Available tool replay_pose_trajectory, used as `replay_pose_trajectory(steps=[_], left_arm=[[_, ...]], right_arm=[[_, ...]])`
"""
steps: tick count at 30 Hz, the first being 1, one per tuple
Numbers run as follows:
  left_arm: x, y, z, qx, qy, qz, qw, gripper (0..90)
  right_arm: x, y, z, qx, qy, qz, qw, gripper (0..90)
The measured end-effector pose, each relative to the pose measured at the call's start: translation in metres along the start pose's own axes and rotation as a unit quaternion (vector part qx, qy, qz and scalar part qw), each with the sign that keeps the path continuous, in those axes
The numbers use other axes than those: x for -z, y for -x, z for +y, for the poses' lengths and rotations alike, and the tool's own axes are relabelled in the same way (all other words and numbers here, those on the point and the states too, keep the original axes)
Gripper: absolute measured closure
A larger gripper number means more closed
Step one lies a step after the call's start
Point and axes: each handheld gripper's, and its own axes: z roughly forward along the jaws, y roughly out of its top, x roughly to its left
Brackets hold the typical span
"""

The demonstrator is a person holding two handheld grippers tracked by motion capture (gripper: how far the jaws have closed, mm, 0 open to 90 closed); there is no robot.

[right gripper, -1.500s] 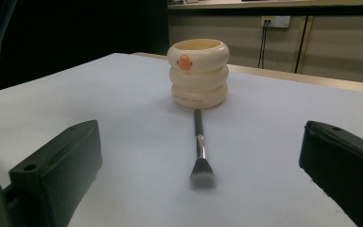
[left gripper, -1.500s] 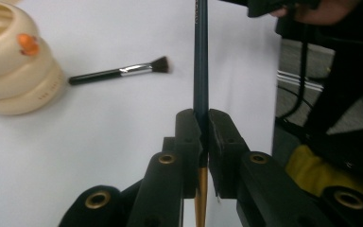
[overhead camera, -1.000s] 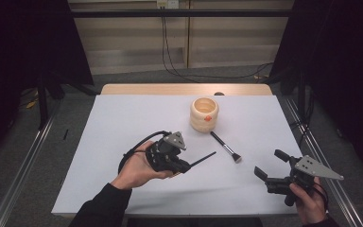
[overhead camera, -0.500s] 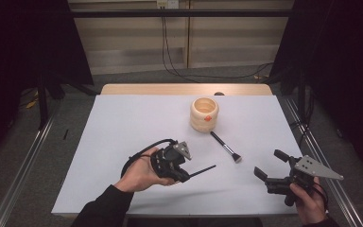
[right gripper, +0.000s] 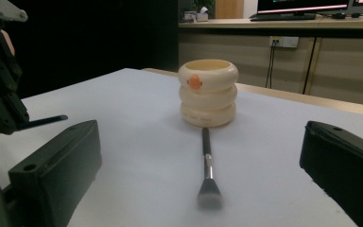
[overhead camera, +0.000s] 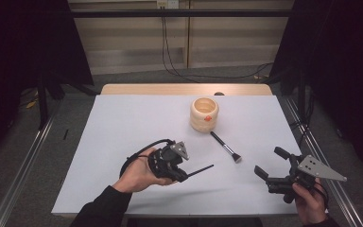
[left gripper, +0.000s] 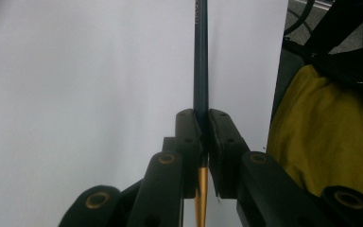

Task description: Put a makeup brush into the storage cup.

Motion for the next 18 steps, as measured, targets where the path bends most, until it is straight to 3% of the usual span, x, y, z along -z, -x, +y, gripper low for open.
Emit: replay_pose_trajectory(steps=[6,8,10,14,15,18], left_arm=[[-0.001,0.0,0.0,0.001,-0.003,0.0,1.0,83.4],[-0.002,0.001,0.0,0.01,0.003,0.003,0.9999,83.4],[-0.002,-0.001,-0.001,0.0,-0.001,-0.001,1.0,83.4],[-0.004,0.0,0.0,0.004,0.003,-0.004,1.0,83.4],[-0.004,0.0,0.0,-0.003,-0.003,-0.003,1.0,83.4],[-0.005,0.002,0.001,0.003,0.002,-0.006,1.0,83.3]], right_arm=[[-0.005,-0.001,0.012,0.008,0.028,-0.009,0.9995,0.0],[-0.006,-0.001,0.016,0.008,0.027,0.003,0.9996,0.0],[-0.008,-0.001,0.019,0.011,0.03,0.005,0.9995,0.0],[-0.014,0.0,0.024,0.015,0.035,0.014,0.9992,0.0],[-0.016,0.001,0.026,0.015,0.034,0.016,0.9992,0.6],[-0.023,0.002,0.036,0.008,0.031,0.017,0.9994,5.5]])
